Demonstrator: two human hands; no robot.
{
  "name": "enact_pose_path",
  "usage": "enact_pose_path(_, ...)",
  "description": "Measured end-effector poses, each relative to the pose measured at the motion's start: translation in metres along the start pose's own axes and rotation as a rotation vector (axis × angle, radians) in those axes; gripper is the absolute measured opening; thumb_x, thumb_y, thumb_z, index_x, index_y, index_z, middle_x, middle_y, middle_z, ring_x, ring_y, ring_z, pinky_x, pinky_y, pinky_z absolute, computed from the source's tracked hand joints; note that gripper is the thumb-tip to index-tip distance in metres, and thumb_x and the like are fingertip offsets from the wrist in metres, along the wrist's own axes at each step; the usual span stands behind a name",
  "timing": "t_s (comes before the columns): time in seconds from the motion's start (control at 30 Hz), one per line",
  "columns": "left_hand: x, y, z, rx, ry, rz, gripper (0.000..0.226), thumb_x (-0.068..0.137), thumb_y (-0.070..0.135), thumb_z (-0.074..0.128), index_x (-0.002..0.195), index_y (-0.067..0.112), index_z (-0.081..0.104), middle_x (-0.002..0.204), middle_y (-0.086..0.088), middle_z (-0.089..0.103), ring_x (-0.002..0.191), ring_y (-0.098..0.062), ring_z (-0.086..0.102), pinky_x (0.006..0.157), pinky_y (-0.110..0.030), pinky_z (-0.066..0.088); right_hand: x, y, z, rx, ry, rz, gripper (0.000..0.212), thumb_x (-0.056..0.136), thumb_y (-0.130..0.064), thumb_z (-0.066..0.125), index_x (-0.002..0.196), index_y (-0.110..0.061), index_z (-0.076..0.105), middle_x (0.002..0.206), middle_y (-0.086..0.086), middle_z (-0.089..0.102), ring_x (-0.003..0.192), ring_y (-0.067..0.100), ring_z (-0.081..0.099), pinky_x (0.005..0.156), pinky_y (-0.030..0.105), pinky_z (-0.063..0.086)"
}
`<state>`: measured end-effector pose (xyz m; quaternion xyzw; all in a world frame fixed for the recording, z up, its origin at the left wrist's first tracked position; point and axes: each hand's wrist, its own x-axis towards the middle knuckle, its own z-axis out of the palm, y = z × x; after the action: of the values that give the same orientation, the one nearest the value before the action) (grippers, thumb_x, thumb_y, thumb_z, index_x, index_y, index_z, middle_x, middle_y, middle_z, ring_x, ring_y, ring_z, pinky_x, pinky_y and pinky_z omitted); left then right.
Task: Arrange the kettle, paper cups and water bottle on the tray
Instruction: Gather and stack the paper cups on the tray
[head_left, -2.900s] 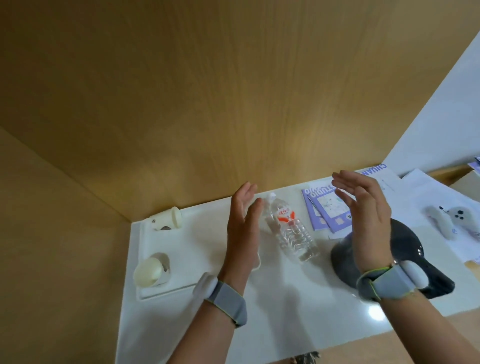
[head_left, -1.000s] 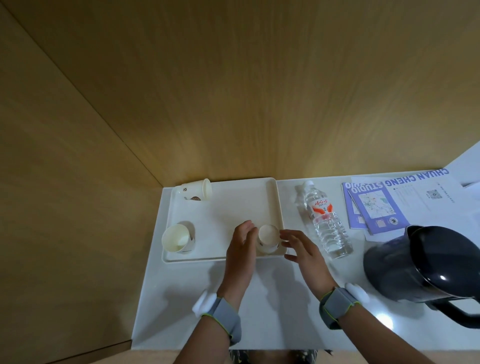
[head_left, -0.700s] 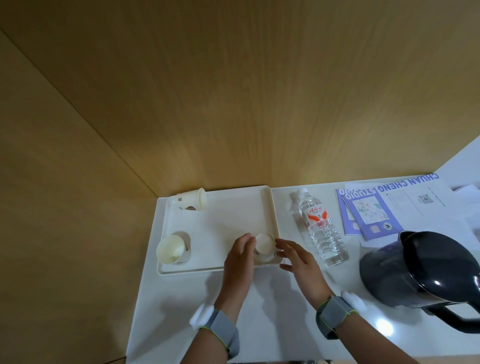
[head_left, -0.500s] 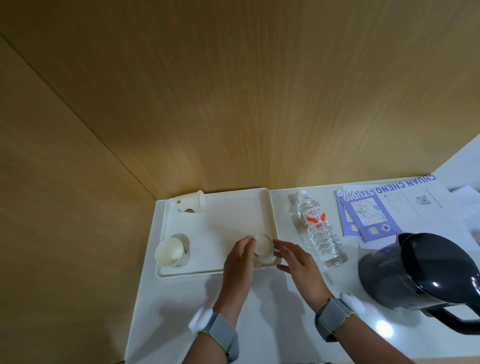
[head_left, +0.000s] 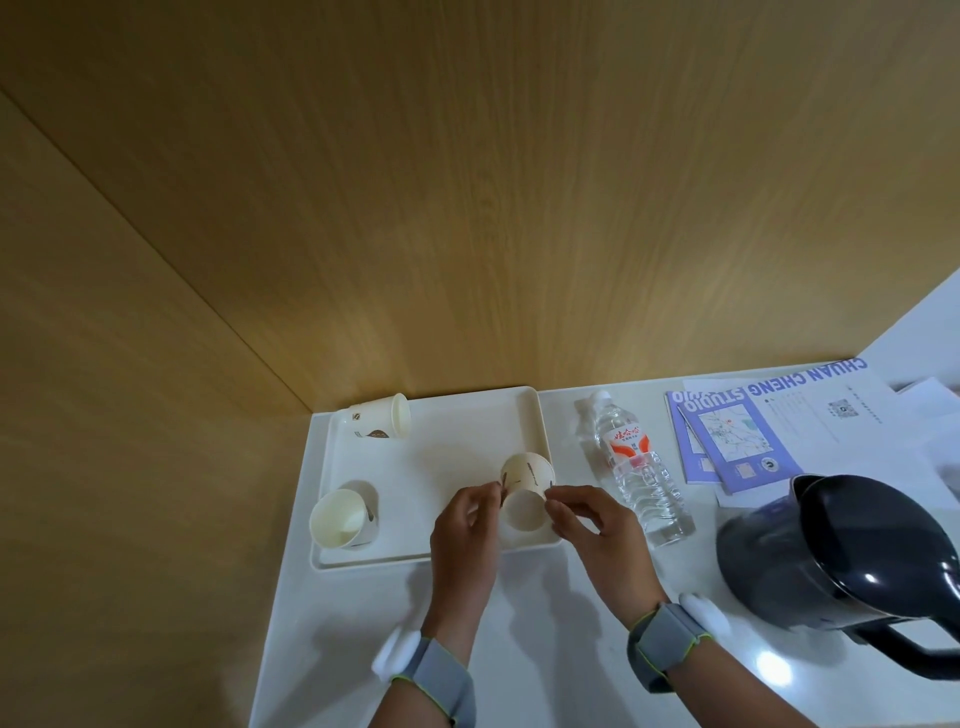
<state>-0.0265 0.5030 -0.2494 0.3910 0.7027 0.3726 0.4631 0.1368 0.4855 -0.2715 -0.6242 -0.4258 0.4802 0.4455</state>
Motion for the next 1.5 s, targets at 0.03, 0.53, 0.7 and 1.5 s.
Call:
enact_pose_path(0.03, 0.000, 0.000, 0.000, 0.001, 0.002, 0.001, 0.013, 0.098, 0.037, 0.066, 0.094, 0.030, 0.076, 0.094, 0.017, 0.078, 0.097, -0.009, 0.074, 0.093, -0.041, 0.060, 0.000, -0.002, -0.001, -0.008, 0.002, 0.001, 0.014, 0.090, -0.021, 0.079, 0.104, -0.026, 0.079, 0.106, -0.011, 0.078, 0.102, 0.005, 0.074, 0.097, 0.037, 0.060)
enact_pose_path(0.53, -0.004, 0.003, -0.002, -0.074, -0.022, -0.005, 0.040, 0.091, 0.037, 0.078, 0.127, 0.029, 0.064, 0.118, 0.015, 0.073, 0.109, 0.000, 0.068, 0.092, -0.028, 0.056, 0.000, -0.009, 0.002, -0.014, -0.020, 0.006, 0.014, 0.083, -0.016, 0.086, 0.091, -0.027, 0.081, 0.100, -0.011, 0.079, 0.097, 0.002, 0.074, 0.094, 0.022, 0.055)
enact_pose_path(0.7, -0.005, 0.006, -0.006, -0.087, -0.085, 0.024, 0.058, 0.088, 0.028, 0.082, 0.140, 0.033, 0.057, 0.131, 0.016, 0.064, 0.115, 0.004, 0.063, 0.072, -0.006, 0.051, 0.006, -0.009, 0.004, 0.061, -0.006, 0.036, 0.023, 0.081, -0.007, 0.086, 0.099, -0.019, 0.079, 0.096, -0.005, 0.081, 0.096, 0.008, 0.077, 0.090, 0.026, 0.060)
enact_pose_path(1.5, 0.006, -0.002, -0.028, -0.083, -0.044, 0.106, 0.054, 0.096, 0.002, 0.059, 0.140, 0.033, 0.055, 0.144, 0.011, 0.057, 0.132, -0.004, 0.055, 0.096, -0.006, 0.045, 0.013, -0.032, 0.038, 0.131, -0.242, 0.117, 0.046, 0.095, -0.067, 0.047, 0.134, -0.048, 0.062, 0.136, -0.019, 0.067, 0.129, 0.001, 0.060, 0.104, 0.032, 0.052)
